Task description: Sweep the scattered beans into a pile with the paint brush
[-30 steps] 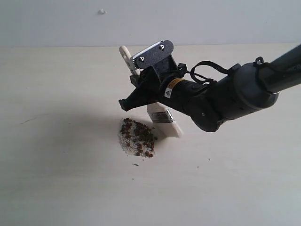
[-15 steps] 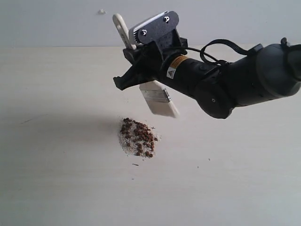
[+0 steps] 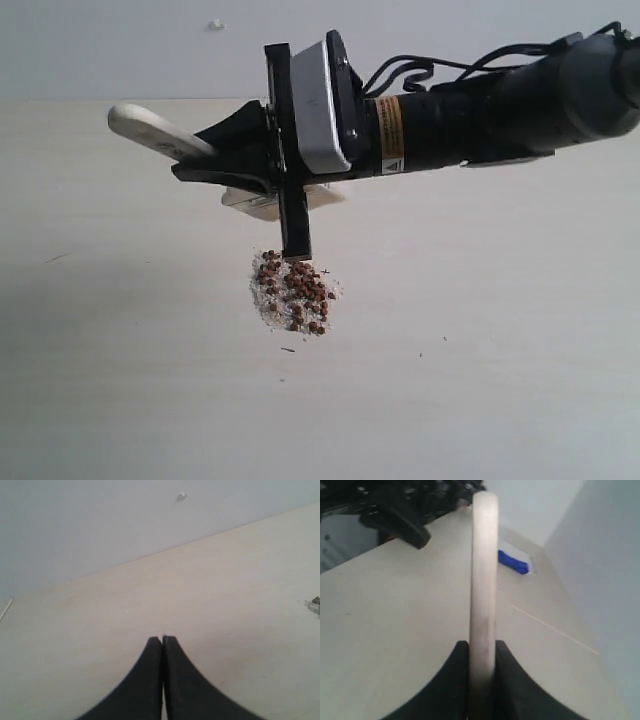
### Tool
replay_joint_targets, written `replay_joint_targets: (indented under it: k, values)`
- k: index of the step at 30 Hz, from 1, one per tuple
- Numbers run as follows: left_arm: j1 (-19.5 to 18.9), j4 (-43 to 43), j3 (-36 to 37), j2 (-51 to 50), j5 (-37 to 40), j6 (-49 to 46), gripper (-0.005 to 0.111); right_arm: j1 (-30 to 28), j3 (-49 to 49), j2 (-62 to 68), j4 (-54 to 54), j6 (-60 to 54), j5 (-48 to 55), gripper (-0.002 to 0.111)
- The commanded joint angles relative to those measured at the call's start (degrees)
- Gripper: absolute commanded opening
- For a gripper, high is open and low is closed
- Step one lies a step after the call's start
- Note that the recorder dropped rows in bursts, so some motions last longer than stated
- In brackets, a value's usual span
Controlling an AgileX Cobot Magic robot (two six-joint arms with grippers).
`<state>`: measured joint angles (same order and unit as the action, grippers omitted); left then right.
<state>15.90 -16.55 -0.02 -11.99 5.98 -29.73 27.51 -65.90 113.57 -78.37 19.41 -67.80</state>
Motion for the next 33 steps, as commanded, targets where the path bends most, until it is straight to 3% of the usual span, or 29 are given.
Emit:
replay_joint_targets:
  k: [1,17,27,33]
  values:
    - [0.0,-0.2,0.0,0.2,-0.3,0.1,0.000,-1.0,-7.5,3.5,-14.3,7.7,-2.2,0.000]
    - [0.0,-0.2,0.0,0.2,-0.3,0.1,0.000,-0.5,-17.2,14.2,-12.5,1.7,-2.2,0.000]
    - [0.0,-0.2,0.0,0.2,-0.3,0.1,0.000,4.7,-19.8,19.3,-11.3,1.2,-2.2,0.000]
    - [0.0,-0.2,0.0,0.2,-0.3,0.1,0.000,4.3,-20.0,21.0,-5.3,-0.8,-2.2,0.000]
